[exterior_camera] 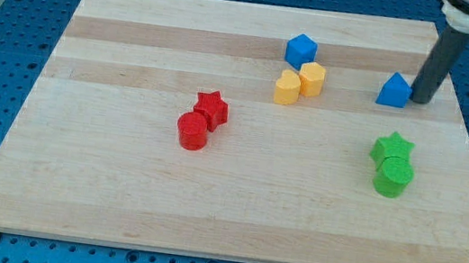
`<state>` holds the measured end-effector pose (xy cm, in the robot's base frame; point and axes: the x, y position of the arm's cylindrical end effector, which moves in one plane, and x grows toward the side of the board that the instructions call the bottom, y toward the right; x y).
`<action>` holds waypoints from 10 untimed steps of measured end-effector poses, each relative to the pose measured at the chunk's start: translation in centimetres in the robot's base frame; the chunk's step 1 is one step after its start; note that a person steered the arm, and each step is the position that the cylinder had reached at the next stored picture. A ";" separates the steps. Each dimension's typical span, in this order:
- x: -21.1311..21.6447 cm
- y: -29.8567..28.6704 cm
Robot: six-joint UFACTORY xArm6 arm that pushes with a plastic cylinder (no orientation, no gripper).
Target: Move the blue triangle into the blue cube
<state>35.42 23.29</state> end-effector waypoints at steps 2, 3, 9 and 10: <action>-0.6 -3.5; 3.2 1.8; 4.0 -9.5; 0.5 -9.6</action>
<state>35.96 13.74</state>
